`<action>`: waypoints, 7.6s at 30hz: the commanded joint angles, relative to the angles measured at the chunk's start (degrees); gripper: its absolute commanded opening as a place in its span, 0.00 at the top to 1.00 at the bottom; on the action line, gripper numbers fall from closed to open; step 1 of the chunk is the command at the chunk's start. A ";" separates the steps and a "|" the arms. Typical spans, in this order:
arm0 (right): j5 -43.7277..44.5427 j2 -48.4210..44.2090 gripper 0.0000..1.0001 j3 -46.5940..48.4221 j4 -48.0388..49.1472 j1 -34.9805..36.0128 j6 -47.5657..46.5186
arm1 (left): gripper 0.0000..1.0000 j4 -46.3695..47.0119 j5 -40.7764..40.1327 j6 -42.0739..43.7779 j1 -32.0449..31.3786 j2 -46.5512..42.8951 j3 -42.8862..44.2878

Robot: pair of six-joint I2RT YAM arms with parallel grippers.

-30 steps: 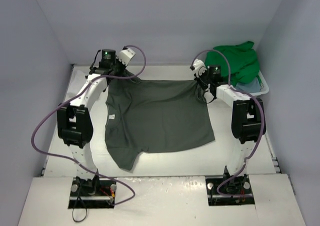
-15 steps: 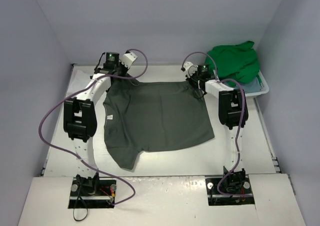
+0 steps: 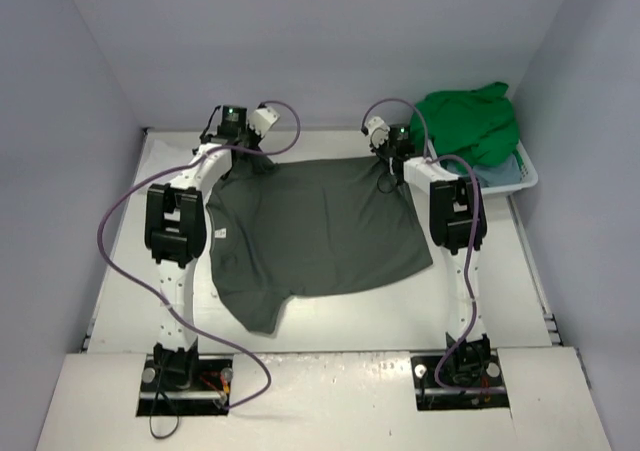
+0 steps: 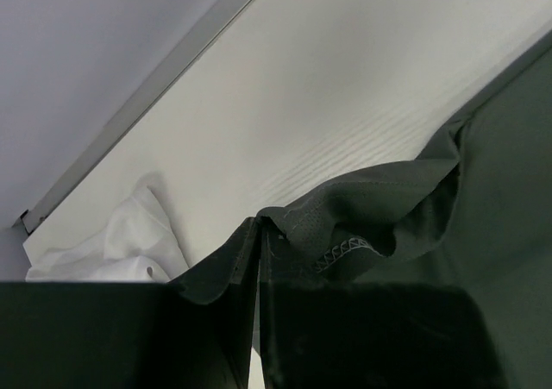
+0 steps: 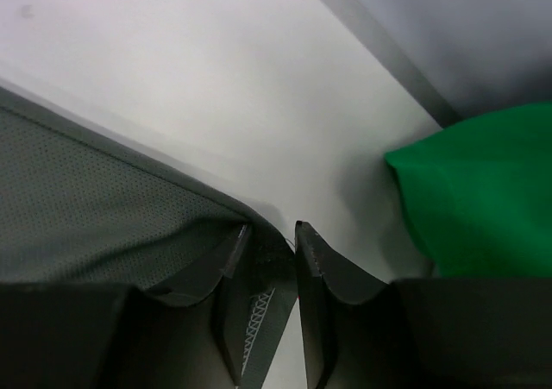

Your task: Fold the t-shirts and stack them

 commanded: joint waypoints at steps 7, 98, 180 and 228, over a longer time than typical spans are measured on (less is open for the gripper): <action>12.41 -0.46 0.76 2.51 3.98 0.79 0.93 | 1.00 5.45 -9.26 3.67 -0.66 6.32 9.20; 10.92 -4.33 0.48 6.54 6.17 -0.79 -0.91 | 0.51 7.48 -15.97 -8.19 -3.91 -1.76 -2.74; -12.11 -49.16 0.60 -53.22 -38.04 1.23 -23.23 | 0.51 -20.74 5.56 -0.63 -27.47 -58.54 -65.85; -9.48 -48.54 1.00 -49.79 -37.77 1.93 -21.39 | 0.41 -21.71 12.16 -0.54 -31.95 -50.98 -61.89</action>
